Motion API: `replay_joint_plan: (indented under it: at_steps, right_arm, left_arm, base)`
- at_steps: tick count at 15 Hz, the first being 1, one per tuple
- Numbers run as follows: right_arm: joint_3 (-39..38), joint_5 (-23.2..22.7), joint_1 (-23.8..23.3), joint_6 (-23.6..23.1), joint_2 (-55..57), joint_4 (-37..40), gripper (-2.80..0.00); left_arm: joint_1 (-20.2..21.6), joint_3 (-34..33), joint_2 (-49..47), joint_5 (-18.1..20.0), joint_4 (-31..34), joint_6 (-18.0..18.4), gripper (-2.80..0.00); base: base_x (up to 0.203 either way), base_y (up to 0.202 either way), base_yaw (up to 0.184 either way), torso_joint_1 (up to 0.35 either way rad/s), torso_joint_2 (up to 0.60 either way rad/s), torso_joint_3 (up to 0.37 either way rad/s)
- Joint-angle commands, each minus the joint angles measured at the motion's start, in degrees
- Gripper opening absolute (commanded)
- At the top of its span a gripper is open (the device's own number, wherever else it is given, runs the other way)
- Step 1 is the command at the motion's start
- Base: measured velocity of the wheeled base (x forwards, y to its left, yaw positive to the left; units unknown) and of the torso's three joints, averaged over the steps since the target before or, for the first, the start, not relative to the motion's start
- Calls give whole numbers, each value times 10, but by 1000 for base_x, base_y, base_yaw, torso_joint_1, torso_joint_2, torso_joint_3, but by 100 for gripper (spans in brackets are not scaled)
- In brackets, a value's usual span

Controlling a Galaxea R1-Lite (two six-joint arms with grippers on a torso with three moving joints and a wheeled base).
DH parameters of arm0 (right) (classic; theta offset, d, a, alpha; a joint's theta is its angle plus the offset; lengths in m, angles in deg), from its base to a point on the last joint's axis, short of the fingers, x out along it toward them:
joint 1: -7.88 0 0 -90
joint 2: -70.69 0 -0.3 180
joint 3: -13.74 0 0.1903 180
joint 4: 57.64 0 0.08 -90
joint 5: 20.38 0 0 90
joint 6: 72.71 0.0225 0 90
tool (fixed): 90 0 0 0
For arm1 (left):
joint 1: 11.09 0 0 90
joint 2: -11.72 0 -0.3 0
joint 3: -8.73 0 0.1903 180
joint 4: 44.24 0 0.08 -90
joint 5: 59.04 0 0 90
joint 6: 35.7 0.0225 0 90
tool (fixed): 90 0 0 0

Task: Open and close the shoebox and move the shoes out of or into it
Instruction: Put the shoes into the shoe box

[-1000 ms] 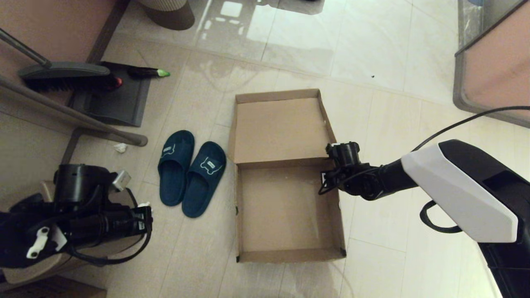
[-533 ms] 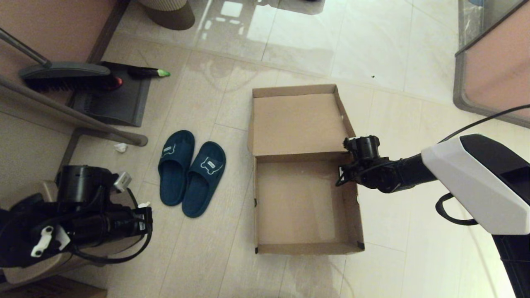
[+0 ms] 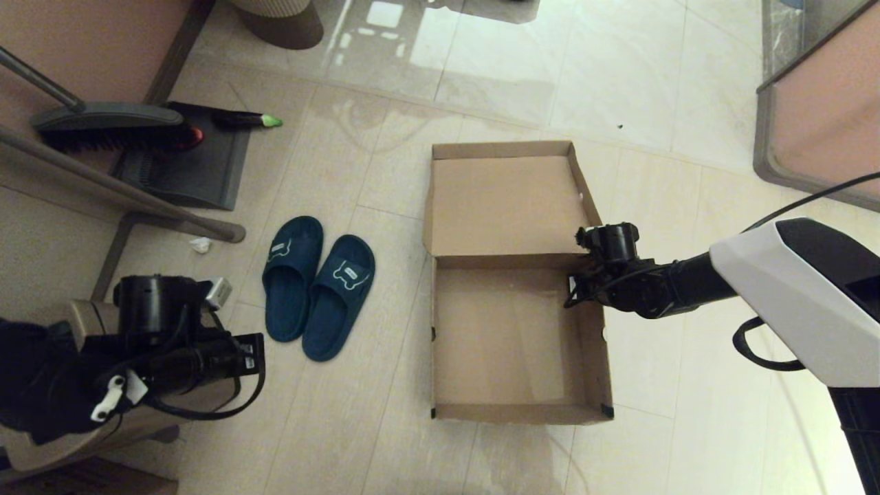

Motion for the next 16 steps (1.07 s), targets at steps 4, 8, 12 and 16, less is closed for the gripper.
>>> replay_joint_plan:
  at_steps: [4,8,12,16]
  right_arm:
    - [-26,-5,1,-1,-68,0,0]
    - [-50,-6,7,3,-143,34,0]
    - [-75,-1,8,5,-177,39,0]
    - [-103,-1,8,7,-195,35,0]
  left_arm:
    - [29,31,-193,8,-221,42,-280]
    - [41,123,-298,19,-323,82,-280]
    - [39,175,-317,33,-319,83,-280]
    - [40,222,-342,31,-322,85,-280]
  base:
    - [0,0,0,0,0,0]
    - [0,0,0,0,0,0]
    - [0,0,0,0,0,0]
    - [0,0,0,0,0,0]
